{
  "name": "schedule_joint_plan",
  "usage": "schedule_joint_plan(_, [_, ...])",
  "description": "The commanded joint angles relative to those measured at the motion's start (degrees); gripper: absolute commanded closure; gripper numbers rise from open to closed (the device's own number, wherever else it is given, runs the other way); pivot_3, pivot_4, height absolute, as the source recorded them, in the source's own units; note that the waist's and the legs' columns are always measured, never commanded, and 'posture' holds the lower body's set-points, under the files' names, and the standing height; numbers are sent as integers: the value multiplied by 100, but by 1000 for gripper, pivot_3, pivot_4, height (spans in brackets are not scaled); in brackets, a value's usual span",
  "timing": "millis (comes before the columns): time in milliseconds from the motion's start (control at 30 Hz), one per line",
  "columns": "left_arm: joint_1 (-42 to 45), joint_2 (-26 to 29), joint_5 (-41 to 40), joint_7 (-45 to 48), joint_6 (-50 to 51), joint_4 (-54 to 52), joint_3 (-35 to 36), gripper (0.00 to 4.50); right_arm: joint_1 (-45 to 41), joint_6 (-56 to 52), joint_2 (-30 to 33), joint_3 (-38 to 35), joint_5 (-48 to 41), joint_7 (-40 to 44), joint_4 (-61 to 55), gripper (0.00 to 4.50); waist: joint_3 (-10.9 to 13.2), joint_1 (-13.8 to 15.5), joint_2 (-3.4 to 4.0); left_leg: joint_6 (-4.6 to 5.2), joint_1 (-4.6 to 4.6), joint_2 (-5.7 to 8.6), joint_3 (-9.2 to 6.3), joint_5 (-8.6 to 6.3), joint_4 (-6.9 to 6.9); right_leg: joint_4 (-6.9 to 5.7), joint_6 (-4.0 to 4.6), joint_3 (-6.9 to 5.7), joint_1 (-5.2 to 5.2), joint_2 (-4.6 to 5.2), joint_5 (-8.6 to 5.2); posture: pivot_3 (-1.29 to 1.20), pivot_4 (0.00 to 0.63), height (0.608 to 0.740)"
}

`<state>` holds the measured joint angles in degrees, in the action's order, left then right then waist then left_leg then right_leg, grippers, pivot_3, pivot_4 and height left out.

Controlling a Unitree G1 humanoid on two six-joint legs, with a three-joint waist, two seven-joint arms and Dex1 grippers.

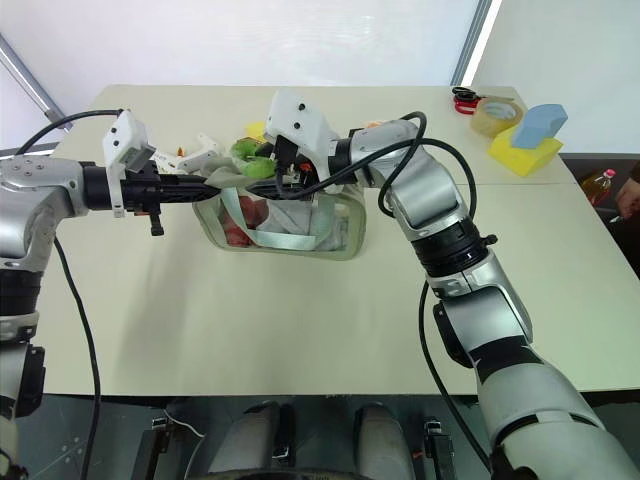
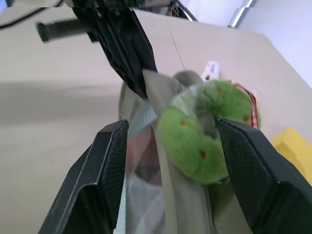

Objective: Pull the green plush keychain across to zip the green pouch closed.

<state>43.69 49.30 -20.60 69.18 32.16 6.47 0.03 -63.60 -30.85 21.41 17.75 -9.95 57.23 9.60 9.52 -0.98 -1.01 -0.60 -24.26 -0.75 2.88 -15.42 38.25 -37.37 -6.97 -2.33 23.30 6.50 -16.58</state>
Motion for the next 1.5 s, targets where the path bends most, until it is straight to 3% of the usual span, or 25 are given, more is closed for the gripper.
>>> schedule_joint_plan(33, [11, 15, -32, -27, 7, -162, 47, 4500, -205, 246, 3, 2, 148, 28, -39, 2063, 0, 0, 0, 0, 0, 0, 0, 0, 0, 0, 0, 0, 0, 0, 0, 0, 150, 740])
schedule_joint_plan(200, [20, 2, -29, -36, -32, -128, 30, 4500, -207, 324, 64, -27, 211, 175, -94, 4459, 0, -1, 0, 0, 0, 0, -2, 0, 0, 0, 0, 0, 0, 0, 0, 0, 150, 740])
schedule_joint_plan(367, [77, -30, -19, -23, -65, -65, 1, 4500, -250, 0, 322, -407, 128, 88, -337, 4459, 0, 6, 0, 0, 0, 0, -2, 0, 0, 0, 0, 0, 0, 0, 0, 0, 150, 740])
schedule_joint_plan(567, [50, -2, 34, 14, -143, 36, 3, 4500, 36, -786, 1395, -1160, 70, -204, -1030, 4459, 0, 33, 0, 1, -9, 3, -5, -1, 3, 5, 0, -1, 0, 4, 0, 0, 150, 740])
schedule_joint_plan(767, [64, -42, 44, -24, -175, 138, -1, 4500, 1181, -748, 2936, -1300, 759, -508, -1645, 4459, 0, 46, -1, 6, -10, 7, 7, -3, 3, 12, 0, -5, -6, 6, 0, 0, 150, 740])
schedule_joint_plan(900, [86, -87, 39, -68, -166, 180, -16, 4500, 2194, -465, 3517, -1161, 1268, -821, -1838, 4459, -1, 33, 1, 6, -8, 7, 8, -3, 1, 13, 0, -4, -3, 7, 0, 0, 150, 740])
schedule_joint_plan(967, [85, -121, 41, -90, -155, 169, -31, 4500, 2691, -312, 3491, -976, 1437, -983, -1955, 4459, -1, 33, 0, 6, -7, 5, 9, -3, 1, 13, 0, -4, -3, 4, 0, 0, 150, 740])
schedule_joint_plan(1167, [121, -179, 29, -82, -125, 142, -79, 4500, 3356, -864, 1601, -715, 914, -1640, -1979, 4459, -3, 20, 0, 3, 0, 3, 4, -1, 1, 12, 0, -3, -8, 4, 0, 0, 150, 740])
schedule_joint_plan(1233, [130, -177, 31, -80, -112, 132, -79, 4500, 3537, -850, 1263, -460, 984, -1709, -1941, 4459, -3, 36, 0, 2, 0, 2, -2, -1, -1, 12, 0, -4, -9, 2, 0, 0, 150, 740])
schedule_joint_plan(1500, [26, -155, -9, -104, -23, -65, -49, 4500, 3840, -163, 1456, 49, 1628, -1681, -1603, 4459, -7, 27, -5, 4, 15, 3, -8, -2, -2, 14, 0, -3, -22, 0, 0, 0, 150, 740])
